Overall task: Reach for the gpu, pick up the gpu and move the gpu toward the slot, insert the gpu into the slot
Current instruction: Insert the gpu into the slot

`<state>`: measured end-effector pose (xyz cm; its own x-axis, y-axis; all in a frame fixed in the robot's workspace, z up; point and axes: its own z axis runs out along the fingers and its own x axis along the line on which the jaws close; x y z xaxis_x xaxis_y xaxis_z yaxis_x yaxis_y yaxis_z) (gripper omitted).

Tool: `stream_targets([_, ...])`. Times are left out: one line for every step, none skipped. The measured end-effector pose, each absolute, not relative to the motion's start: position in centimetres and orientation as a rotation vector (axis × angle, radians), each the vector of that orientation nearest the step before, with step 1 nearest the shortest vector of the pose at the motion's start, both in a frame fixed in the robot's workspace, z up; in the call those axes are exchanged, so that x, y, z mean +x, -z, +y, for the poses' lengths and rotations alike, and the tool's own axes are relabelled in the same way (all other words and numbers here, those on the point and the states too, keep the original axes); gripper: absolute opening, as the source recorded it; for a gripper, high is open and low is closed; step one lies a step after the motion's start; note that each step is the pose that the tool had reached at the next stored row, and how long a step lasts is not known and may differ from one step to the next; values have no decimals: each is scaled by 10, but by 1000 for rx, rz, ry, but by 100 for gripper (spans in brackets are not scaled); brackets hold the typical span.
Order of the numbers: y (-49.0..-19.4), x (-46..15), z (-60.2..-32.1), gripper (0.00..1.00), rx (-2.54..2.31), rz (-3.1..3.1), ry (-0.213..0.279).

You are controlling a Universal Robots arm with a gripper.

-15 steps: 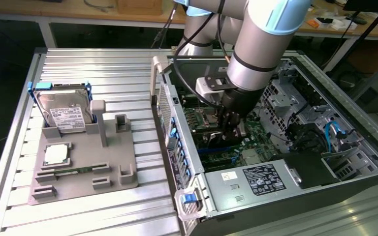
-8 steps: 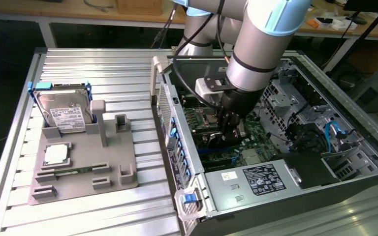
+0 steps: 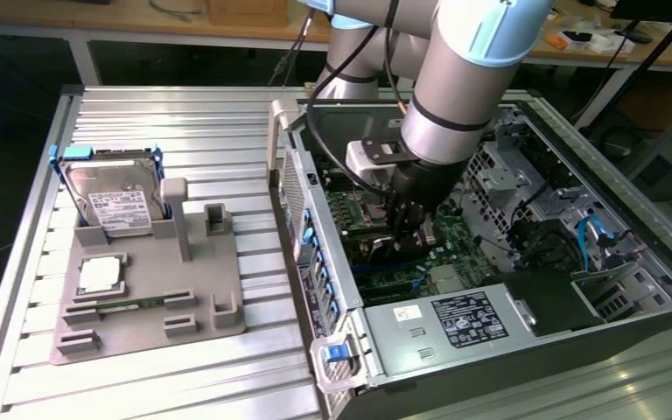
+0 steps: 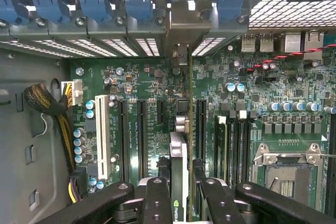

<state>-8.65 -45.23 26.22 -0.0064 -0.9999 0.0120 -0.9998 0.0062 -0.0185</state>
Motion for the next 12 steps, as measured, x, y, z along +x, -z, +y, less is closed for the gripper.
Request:
stream_targets([-262, -87, -452, 27, -2211, 2225, 34])
stream_targets([-262, -87, -452, 27, -2211, 2225, 34])
stream_targets([-262, -87, -452, 27, -2211, 2225, 34])
stream_targets([-261, -87, -452, 27, -2211, 2225, 34])
stream_targets([-261, -87, -452, 27, -2211, 2225, 34])
stream_targets([-261, -87, -452, 27, -2211, 2225, 34])
stream_targets([-261, -87, -452, 27, -2211, 2225, 34])
stream_targets([-261, -88, -452, 27, -2211, 2225, 34])
stream_targets([-260, -88, -453, 27, -2211, 2225, 34])
stream_targets([-260, -88, -452, 27, -2211, 2225, 34])
stream_targets([-260, -88, -452, 27, -2211, 2225, 34])
stream_targets([-260, -88, -452, 27, -2211, 2225, 34])
